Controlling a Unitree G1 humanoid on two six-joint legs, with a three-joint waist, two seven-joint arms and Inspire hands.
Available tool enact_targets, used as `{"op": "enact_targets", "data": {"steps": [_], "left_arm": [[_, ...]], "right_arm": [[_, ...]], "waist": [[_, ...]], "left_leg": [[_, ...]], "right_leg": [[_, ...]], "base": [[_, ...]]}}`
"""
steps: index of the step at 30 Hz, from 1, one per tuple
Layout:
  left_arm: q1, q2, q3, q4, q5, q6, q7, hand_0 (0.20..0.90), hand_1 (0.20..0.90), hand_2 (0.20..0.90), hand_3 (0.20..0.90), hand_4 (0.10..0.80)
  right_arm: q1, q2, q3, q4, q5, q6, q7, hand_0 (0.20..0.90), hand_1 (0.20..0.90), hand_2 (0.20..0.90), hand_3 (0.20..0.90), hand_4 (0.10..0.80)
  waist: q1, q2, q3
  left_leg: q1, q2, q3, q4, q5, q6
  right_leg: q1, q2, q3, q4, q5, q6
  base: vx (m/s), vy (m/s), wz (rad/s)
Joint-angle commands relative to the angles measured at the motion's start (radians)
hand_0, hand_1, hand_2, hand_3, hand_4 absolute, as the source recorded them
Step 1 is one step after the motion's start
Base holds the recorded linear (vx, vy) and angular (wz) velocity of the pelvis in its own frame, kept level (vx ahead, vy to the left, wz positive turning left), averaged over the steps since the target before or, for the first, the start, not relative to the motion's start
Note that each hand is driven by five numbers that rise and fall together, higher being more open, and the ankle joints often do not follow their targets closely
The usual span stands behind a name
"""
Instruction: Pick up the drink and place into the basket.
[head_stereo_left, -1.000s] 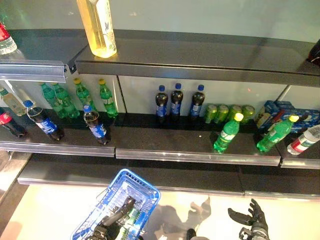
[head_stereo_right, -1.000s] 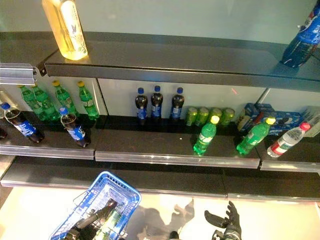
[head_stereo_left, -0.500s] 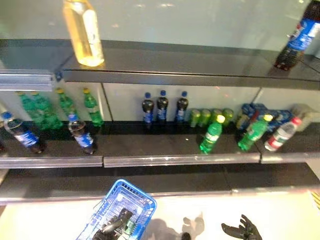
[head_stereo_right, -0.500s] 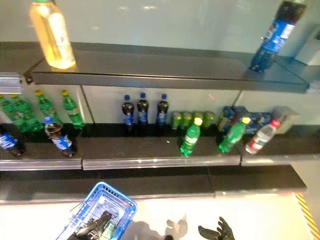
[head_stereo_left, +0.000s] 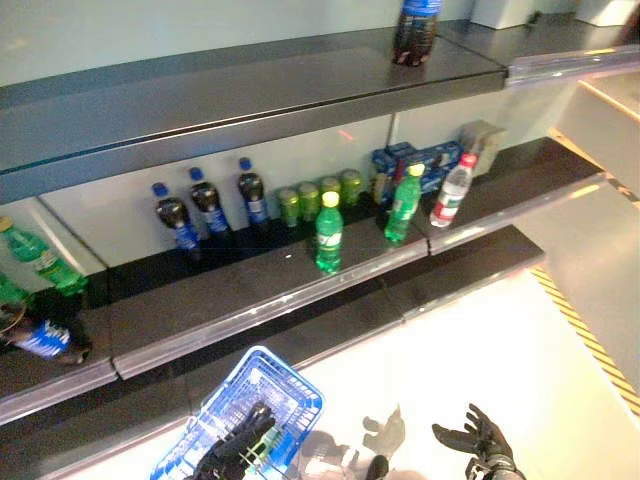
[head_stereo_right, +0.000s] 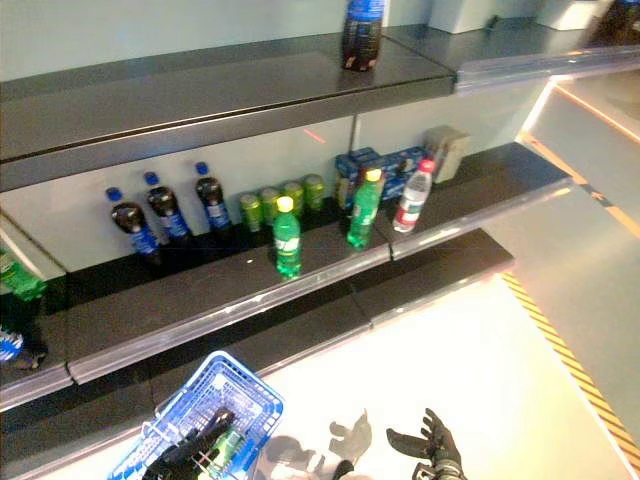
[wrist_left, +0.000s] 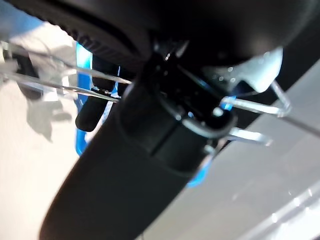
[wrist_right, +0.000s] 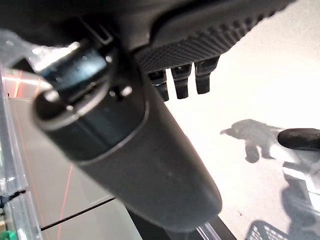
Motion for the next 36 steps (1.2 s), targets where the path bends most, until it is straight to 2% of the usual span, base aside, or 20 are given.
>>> {"op": "enact_targets", "data": {"steps": [1,4,7,10,12,14,16,18,20,21,22,25,27,28,29,30,32,34,35,36], "left_arm": [[-0.069,0.034,0.030,-0.114,-0.022,-0.083,-0.094,0.300,0.300,0.300,0.200,0.100],[-0.051,0.010,0.031,-0.105,-0.004,-0.090,-0.122,0.300,0.300,0.300,0.200,0.100],[-0.033,0.005,0.029,-0.097,-0.003,-0.090,-0.139,0.300,0.300,0.300,0.200,0.100],[-0.015,0.006,0.037,-0.080,-0.012,-0.096,-0.161,0.300,0.300,0.300,0.200,0.100],[-0.018,0.007,0.032,-0.083,-0.031,-0.092,-0.159,0.300,0.300,0.300,0.200,0.100],[-0.026,0.001,0.040,-0.072,-0.034,-0.096,-0.150,0.300,0.300,0.300,0.200,0.100],[-0.033,0.001,0.043,-0.076,-0.040,-0.090,-0.140,0.300,0.300,0.300,0.200,0.100],[-0.047,0.020,0.048,-0.076,-0.033,-0.080,-0.137,0.300,0.300,0.300,0.200,0.100],[-0.064,0.040,0.046,-0.064,-0.023,-0.065,-0.137,0.300,0.300,0.300,0.200,0.100],[-0.072,0.047,0.043,-0.064,-0.016,-0.057,-0.134,0.300,0.300,0.300,0.200,0.100],[-0.076,0.050,0.040,-0.064,-0.019,-0.053,-0.131,0.300,0.300,0.300,0.200,0.100],[-0.099,0.061,0.013,-0.059,-0.030,-0.051,-0.139,0.300,0.300,0.300,0.200,0.100],[-0.109,0.061,0.007,-0.053,-0.035,-0.053,-0.143,0.300,0.300,0.300,0.200,0.100],[-0.118,0.062,0.004,-0.051,-0.025,-0.055,-0.148,0.300,0.300,0.300,0.200,0.100],[-0.118,0.062,0.004,-0.051,-0.025,-0.055,-0.148,0.300,0.300,0.300,0.200,0.100],[-0.124,0.064,-0.006,-0.032,-0.018,-0.071,-0.165,0.300,0.300,0.300,0.200,0.100],[-0.119,0.065,-0.010,-0.008,-0.009,-0.090,-0.193,0.300,0.300,0.300,0.200,0.100],[-0.110,0.064,-0.007,-0.009,-0.006,-0.094,-0.197,0.300,0.300,0.300,0.200,0.100],[-0.102,0.067,-0.009,-0.014,0.001,-0.095,-0.203,0.300,0.300,0.300,0.200,0.100],[-0.101,0.068,-0.009,-0.015,-0.003,-0.096,-0.201,0.300,0.300,0.300,0.200,0.100]], "right_arm": [[-0.059,-0.059,-0.016,-0.058,-0.029,-0.026,-0.021,0.900,0.900,0.900,0.900,0.800],[-0.073,-0.064,-0.007,-0.050,-0.037,-0.035,-0.029,0.900,0.900,0.900,0.900,0.800],[-0.086,-0.067,-0.011,-0.014,-0.041,-0.052,-0.020,0.900,0.900,0.900,0.900,0.800],[-0.094,-0.064,-0.012,0.004,-0.061,-0.051,-0.016,0.900,0.900,0.900,0.900,0.800],[-0.097,-0.060,-0.013,0.014,-0.070,-0.056,-0.020,0.900,0.900,0.900,0.900,0.800],[-0.104,-0.060,-0.009,0.015,-0.085,-0.043,-0.026,0.900,0.900,0.900,0.900,0.800],[-0.101,-0.055,-0.007,0.007,-0.086,-0.039,-0.022,0.900,0.900,0.900,0.900,0.800],[-0.096,-0.047,0.009,-0.009,-0.084,-0.056,-0.009,0.900,0.900,0.900,0.900,0.800],[-0.093,-0.043,0.007,-0.028,-0.052,-0.044,-0.025,0.900,0.900,0.900,0.900,0.800],[-0.095,-0.043,-0.001,-0.025,-0.045,-0.041,-0.029,0.900,0.900,0.900,0.900,0.800],[-0.096,-0.043,-0.004,-0.022,-0.044,-0.042,-0.033,0.900,0.900,0.900,0.900,0.800],[-0.099,-0.041,-0.030,0.012,-0.038,-0.064,-0.045,0.900,0.900,0.900,0.900,0.800],[-0.094,-0.040,-0.041,0.023,-0.046,-0.070,-0.051,0.900,0.900,0.900,0.900,0.800],[-0.084,-0.040,-0.054,0.037,-0.047,-0.082,-0.049,0.900,0.900,0.900,0.900,0.800],[-0.084,-0.040,-0.054,0.037,-0.047,-0.082,-0.049,0.900,0.900,0.900,0.900,0.800],[-0.072,-0.039,-0.064,0.054,-0.047,-0.100,-0.046,0.900,0.900,0.900,0.900,0.800],[-0.064,-0.035,-0.071,0.064,-0.047,-0.109,-0.048,0.900,0.900,0.900,0.900,0.800],[-0.064,-0.034,-0.076,0.066,-0.062,-0.105,-0.043,0.900,0.900,0.900,0.900,0.800],[-0.065,-0.038,-0.080,0.067,-0.065,-0.103,-0.037,0.900,0.900,0.900,0.900,0.800],[-0.066,-0.039,-0.081,0.067,-0.063,-0.106,-0.035,0.900,0.900,0.900,0.900,0.800]], "waist": [[-0.024,-0.010,0.023],[0.011,-0.001,0.030],[0.045,0.029,0.026],[0.060,0.040,0.012],[0.060,0.033,0.004],[0.067,0.034,-0.007],[0.076,0.027,-0.017],[0.082,0.016,-0.031],[0.079,0.022,-0.029],[0.082,0.034,-0.022],[0.082,0.035,-0.019],[0.065,0.027,0.002],[0.059,0.021,0.002],[0.049,0.010,0.006],[0.048,0.010,0.006],[0.034,-0.006,0.011],[0.020,-0.017,0.015],[0.017,-0.021,0.018],[0.018,-0.020,0.019],[0.018,-0.021,0.020]], "left_leg": [[-0.168,-0.008,-0.068,0.064,0.071,-0.048],[-0.186,-0.148,-0.144,0.005,-0.007,0.008],[-0.200,-0.263,-0.166,-0.093,0.006,0.019],[-0.241,-0.306,-0.124,-0.120,0.026,0.018],[-0.249,-0.313,-0.086,-0.123,0.027,0.032],[-0.243,-0.322,-0.092,-0.143,0.033,0.041],[-0.230,-0.335,-0.095,-0.149,0.022,0.061],[-0.189,-0.352,-0.102,-0.158,-0.016,0.105],[-0.158,-0.344,-0.149,-0.156,-0.031,0.120],[-0.149,-0.315,-0.154,-0.149,-0.022,0.120],[-0.141,-0.309,-0.164,-0.148,-0.025,0.117],[-0.115,-0.290,-0.226,-0.132,-0.028,0.096],[-0.121,-0.289,-0.248,-0.122,-0.032,0.093],[-0.121,-0.291,-0.277,-0.110,-0.046,0.095],[-0.122,-0.291,-0.278,-0.109,-0.047,0.095],[-0.123,-0.294,-0.328,-0.086,-0.071,0.099],[-0.120,-0.291,-0.392,-0.062,-0.096,0.103],[-0.115,-0.284,-0.418,-0.056,-0.105,0.101],[-0.114,-0.265,-0.442,-0.045,-0.107,0.095],[-0.114,-0.262,-0.446,-0.044,-0.107,0.094]], "right_leg": [[0.071,-0.052,0.012,0.028,-0.059,0.073],[0.063,-0.049,0.009,0.011,-0.037,0.073],[0.085,-0.009,0.018,-0.017,-0.039,0.084],[0.120,0.022,0.040,-0.035,-0.059,0.094],[0.145,0.032,0.035,-0.039,-0.075,0.093],[0.152,0.042,0.032,-0.016,-0.092,0.093],[0.155,0.031,0.017,0.029,-0.081,0.111],[0.110,-0.001,-0.005,0.204,-0.030,0.158],[-0.006,-0.073,0.000,0.433,0.027,0.187],[-0.045,-0.103,-0.020,0.461,0.047,0.168],[-0.053,-0.118,-0.019,0.453,0.048,0.166],[-0.040,-0.117,0.038,0.286,0.026,0.156],[-0.041,-0.126,0.068,0.226,0.053,0.157],[-0.053,-0.143,0.117,0.176,0.087,0.165],[-0.052,-0.143,0.115,0.175,0.087,0.165],[-0.067,-0.155,0.202,0.118,0.126,0.174],[-0.072,-0.158,0.296,0.088,0.140,0.180],[-0.071,-0.163,0.327,0.085,0.153,0.183],[-0.059,-0.157,0.350,0.088,0.124,0.185],[-0.057,-0.157,0.352,0.089,0.121,0.185]], "base": [[0.014,-0.207,-0.25],[0.022,-0.105,-0.19],[0.152,-0.063,-0.34],[0.254,0.019,-0.17],[0.235,0.085,-0.52],[0.172,0.088,-0.34],[0.123,0.080,-0.15],[0.137,0.092,-0.04],[0.097,0.039,0.20],[0.043,-0.051,0.30],[0.036,-0.150,0.45],[0.083,-0.194,0.59],[0.068,-0.182,0.77],[0.054,-0.164,0.66],[0.106,-0.334,0.72],[0.097,-0.320,0.74],[0.138,-0.434,1.22],[0.098,-0.352,1.01],[0.054,-0.279,0.58],[0.059,-0.364,0.71]]}}
